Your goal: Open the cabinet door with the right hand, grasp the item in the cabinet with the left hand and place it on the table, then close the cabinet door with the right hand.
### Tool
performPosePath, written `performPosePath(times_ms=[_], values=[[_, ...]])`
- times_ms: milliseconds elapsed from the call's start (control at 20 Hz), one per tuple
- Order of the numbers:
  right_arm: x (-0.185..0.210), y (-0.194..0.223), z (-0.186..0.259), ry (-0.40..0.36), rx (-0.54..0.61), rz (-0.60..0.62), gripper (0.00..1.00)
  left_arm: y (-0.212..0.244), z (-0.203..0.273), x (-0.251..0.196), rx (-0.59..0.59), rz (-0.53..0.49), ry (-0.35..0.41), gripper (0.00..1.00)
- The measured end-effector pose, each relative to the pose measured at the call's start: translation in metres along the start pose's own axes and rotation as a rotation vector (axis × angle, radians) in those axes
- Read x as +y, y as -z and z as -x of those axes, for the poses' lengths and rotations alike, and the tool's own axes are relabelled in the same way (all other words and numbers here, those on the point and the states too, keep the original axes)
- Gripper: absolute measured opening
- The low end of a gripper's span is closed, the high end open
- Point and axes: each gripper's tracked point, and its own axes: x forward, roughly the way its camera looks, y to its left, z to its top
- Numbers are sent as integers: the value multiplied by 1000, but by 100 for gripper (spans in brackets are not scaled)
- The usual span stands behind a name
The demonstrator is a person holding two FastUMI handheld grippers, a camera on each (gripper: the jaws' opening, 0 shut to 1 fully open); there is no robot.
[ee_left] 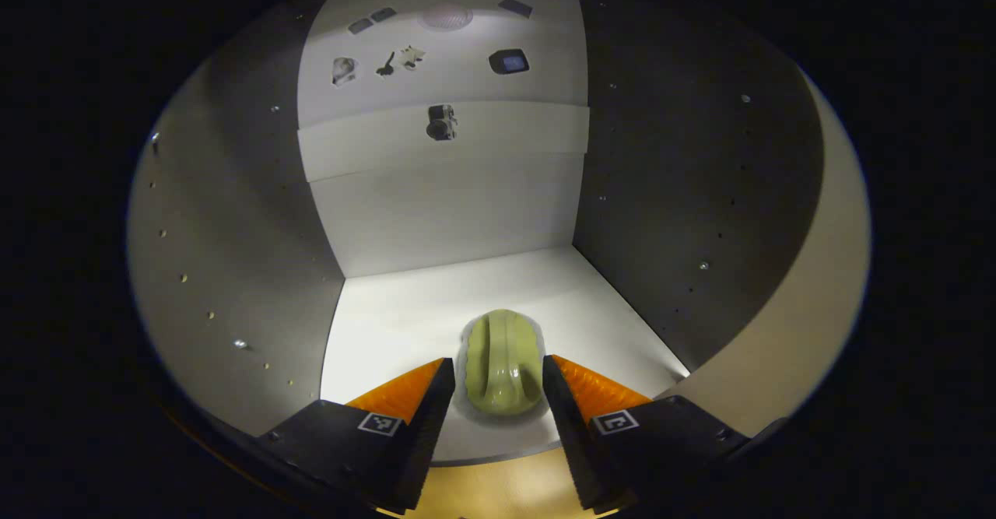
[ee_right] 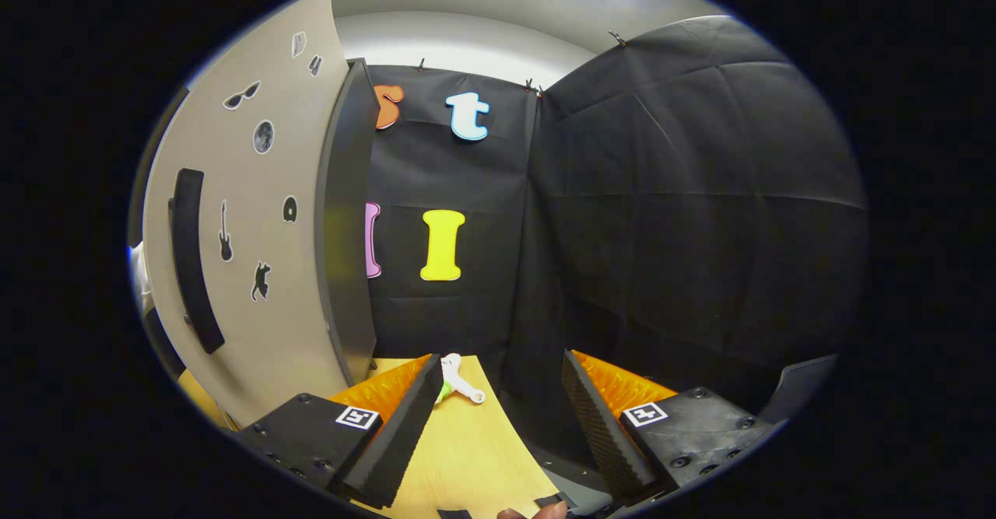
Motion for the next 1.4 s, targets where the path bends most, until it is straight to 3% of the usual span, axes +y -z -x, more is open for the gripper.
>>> performPosePath(times_ms=[200, 300, 350, 500, 900, 1200, 1400], values=[[-18, 4, -2, 36, 10, -3, 98, 6, -26, -3, 51, 67, 24, 65], [-23, 6, -4, 48, 14, -11, 98, 7, -32, 5, 55, 56, 1, 52], [-24, 6, -5, 49, 18, -16, 98, 4, -31, 6, 44, 49, -5, 39], [-19, 6, -5, 43, 14, -29, 98, 4, -22, 8, 41, 23, -29, 23], [11, -6, 6, -2, -11, -60, 98, 9, 50, 14, -45, 1, -3, 22], [41, -9, 21, -29, -19, -100, 98, 68, 119, 26, -54, -30, -19, 22], [61, -11, 30, -48, -18, -101, 98, 113, 152, 26, -71, 7, -30, 22]])
